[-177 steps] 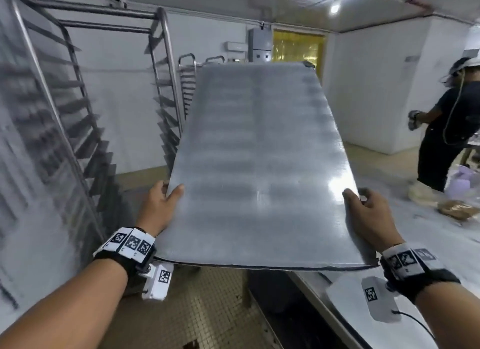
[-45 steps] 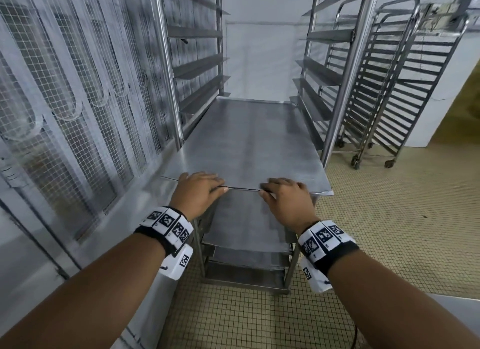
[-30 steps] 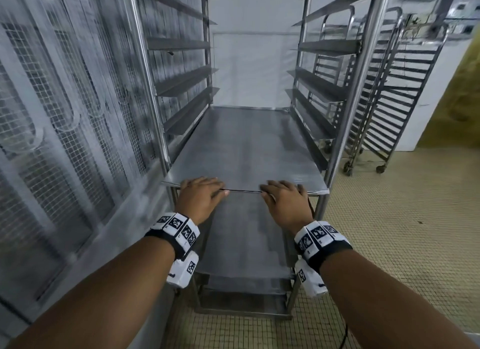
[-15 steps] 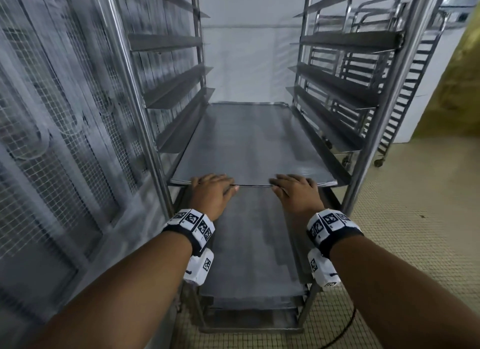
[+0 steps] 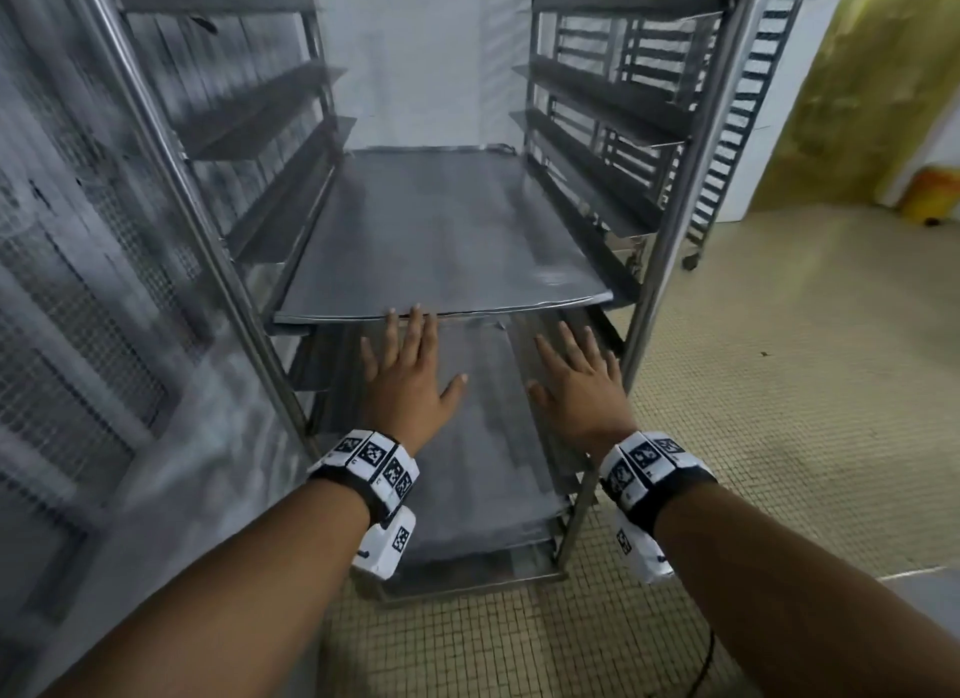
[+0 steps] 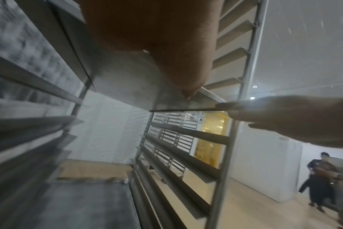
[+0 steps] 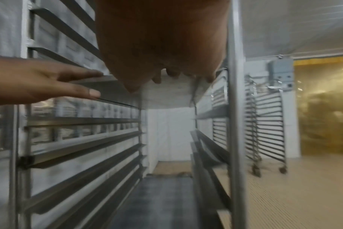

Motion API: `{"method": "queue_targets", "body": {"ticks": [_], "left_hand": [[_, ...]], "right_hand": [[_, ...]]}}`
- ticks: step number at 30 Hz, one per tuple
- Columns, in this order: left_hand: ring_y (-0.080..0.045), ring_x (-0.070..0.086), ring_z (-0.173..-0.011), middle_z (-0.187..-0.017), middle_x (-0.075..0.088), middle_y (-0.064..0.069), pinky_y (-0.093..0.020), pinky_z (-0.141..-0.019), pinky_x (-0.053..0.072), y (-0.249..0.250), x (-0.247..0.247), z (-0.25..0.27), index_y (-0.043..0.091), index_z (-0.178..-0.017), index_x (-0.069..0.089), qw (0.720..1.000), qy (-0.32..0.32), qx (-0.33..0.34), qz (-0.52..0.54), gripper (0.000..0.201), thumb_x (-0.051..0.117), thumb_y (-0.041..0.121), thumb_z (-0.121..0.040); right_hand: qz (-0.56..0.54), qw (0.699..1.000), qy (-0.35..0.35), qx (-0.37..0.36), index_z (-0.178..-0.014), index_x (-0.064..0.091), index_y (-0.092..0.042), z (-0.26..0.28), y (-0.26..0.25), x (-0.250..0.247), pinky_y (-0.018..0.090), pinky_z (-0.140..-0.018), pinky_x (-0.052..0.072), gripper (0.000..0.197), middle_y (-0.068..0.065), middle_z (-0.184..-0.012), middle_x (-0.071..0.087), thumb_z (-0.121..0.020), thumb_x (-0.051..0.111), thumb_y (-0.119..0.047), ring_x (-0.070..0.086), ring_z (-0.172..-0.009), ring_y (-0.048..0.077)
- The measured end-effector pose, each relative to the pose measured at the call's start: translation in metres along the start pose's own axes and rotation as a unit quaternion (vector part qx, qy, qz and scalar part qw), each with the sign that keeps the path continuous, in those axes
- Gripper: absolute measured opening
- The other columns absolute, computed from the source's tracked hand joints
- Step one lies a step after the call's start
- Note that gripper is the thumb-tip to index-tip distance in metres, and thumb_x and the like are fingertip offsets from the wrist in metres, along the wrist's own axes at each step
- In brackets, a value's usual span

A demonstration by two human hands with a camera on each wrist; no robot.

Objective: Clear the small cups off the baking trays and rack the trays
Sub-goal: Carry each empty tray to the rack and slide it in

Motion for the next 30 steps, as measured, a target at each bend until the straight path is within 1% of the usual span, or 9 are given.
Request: {"method": "queue_targets", "body": {"ticks": [3,5,7,10,13,17,19,24,30], "left_hand": [[-0.033,0.036,-0.147,-0.151,0.05,-0.014,-0.065,-0.116,0.02,0.054,0.011,0.02,0.013,-0.154,0.035,0.997,-0.034,0.023,0.067,0.074,0.055,0.049,-0.093],[-0.035,0.058,-0.125,-0.128,0.068,-0.016,-0.061,-0.109,0.035,0.101,0.018,0.035,0.013,-0.144,0.051,0.989,-0.058,0.065,0.118,0.063,0.052,0.048,-0.091],[-0.036,0.067,-0.103,-0.107,0.075,-0.011,-0.049,-0.094,0.048,0.154,0.019,0.053,0.016,-0.13,0.064,0.977,-0.077,0.102,0.172,0.056,0.046,0.051,-0.09],[-0.032,0.068,-0.1,-0.106,0.075,-0.004,-0.038,-0.084,0.054,0.24,0.016,0.084,0.02,-0.124,0.067,0.956,-0.147,0.116,0.226,0.041,0.054,0.044,-0.094],[-0.03,0.067,-0.104,-0.11,0.075,-0.002,-0.039,-0.088,0.055,0.342,0.025,0.135,0.021,-0.123,0.067,0.923,-0.232,0.166,0.258,0.035,0.06,0.038,-0.093],[-0.026,0.069,-0.102,-0.103,0.076,0.001,-0.043,-0.091,0.055,0.466,0.046,0.223,0.023,-0.114,0.07,0.86,-0.337,0.219,0.314,0.046,0.058,0.054,-0.083],[-0.024,0.066,-0.105,-0.107,0.074,0.001,-0.04,-0.097,0.052,0.519,0.053,0.269,0.022,-0.121,0.068,0.835,-0.389,0.237,0.309,0.044,0.062,0.05,-0.088],[-0.021,0.067,-0.099,-0.103,0.068,0.003,-0.037,-0.095,0.054,0.608,0.065,0.362,0.022,-0.129,0.064,0.786,-0.468,0.276,0.296,0.044,0.065,0.044,-0.09],[-0.013,0.066,-0.088,-0.098,0.068,0.004,-0.025,-0.08,0.05,0.689,0.053,0.445,0.019,-0.133,0.062,0.703,-0.536,0.348,0.312,0.048,0.066,0.044,-0.092]], "right_hand": [[-0.007,0.997,-0.021,0.069,-0.157,0.016,-0.035,0.052,0.054,0.003,0.053,-0.121,0.009,0.063,-0.002,-0.167,0.001,-0.1,0.032,-0.057,-0.003,-0.153,0.028],[-0.007,0.991,-0.034,0.126,-0.156,0.019,-0.033,0.099,0.102,0.001,0.052,-0.121,0.016,0.063,-0.001,-0.166,0.01,-0.1,0.031,-0.058,0.006,-0.153,0.027],[-0.017,0.982,-0.042,0.186,-0.156,0.023,-0.029,0.152,0.153,-0.007,0.051,-0.12,0.021,0.064,0.001,-0.165,0.017,-0.1,0.032,-0.059,0.012,-0.152,0.027],[-0.046,0.961,-0.038,0.271,-0.154,0.031,-0.024,0.243,0.222,-0.023,0.048,-0.117,0.028,0.065,0.005,-0.162,0.027,-0.099,0.036,-0.058,0.024,-0.147,0.031],[-0.047,0.926,-0.011,0.373,-0.149,0.04,-0.024,0.359,0.286,-0.048,0.044,-0.109,0.038,0.06,0.004,-0.156,0.037,-0.099,0.039,-0.057,0.036,-0.14,0.03],[-0.061,0.864,0.014,0.499,-0.144,0.048,-0.022,0.521,0.354,-0.069,0.042,-0.11,0.038,0.057,0.005,-0.151,0.045,-0.098,0.043,-0.055,0.04,-0.138,0.028],[-0.077,0.829,0.024,0.553,-0.143,0.049,-0.022,0.598,0.377,-0.075,0.043,-0.11,0.039,0.059,0.006,-0.149,0.047,-0.096,0.045,-0.057,0.043,-0.135,0.029],[-0.095,0.744,0.034,0.66,-0.136,0.053,-0.021,0.753,0.399,-0.088,0.043,-0.103,0.045,0.057,0.011,-0.139,0.052,-0.091,0.05,-0.056,0.05,-0.126,0.032],[-0.096,0.683,0.073,0.72,-0.125,0.061,-0.02,0.864,0.388,-0.101,0.039,-0.095,0.048,0.045,0.007,-0.127,0.059,-0.09,0.056,-0.048,0.054,-0.116,0.027]]}}
Point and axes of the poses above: each hand's wrist, its own z-axis away from the middle knuckle, its own x-axis out of the palm, y = z × x, the point moved 4 cm from there along -z, towards the middle knuckle
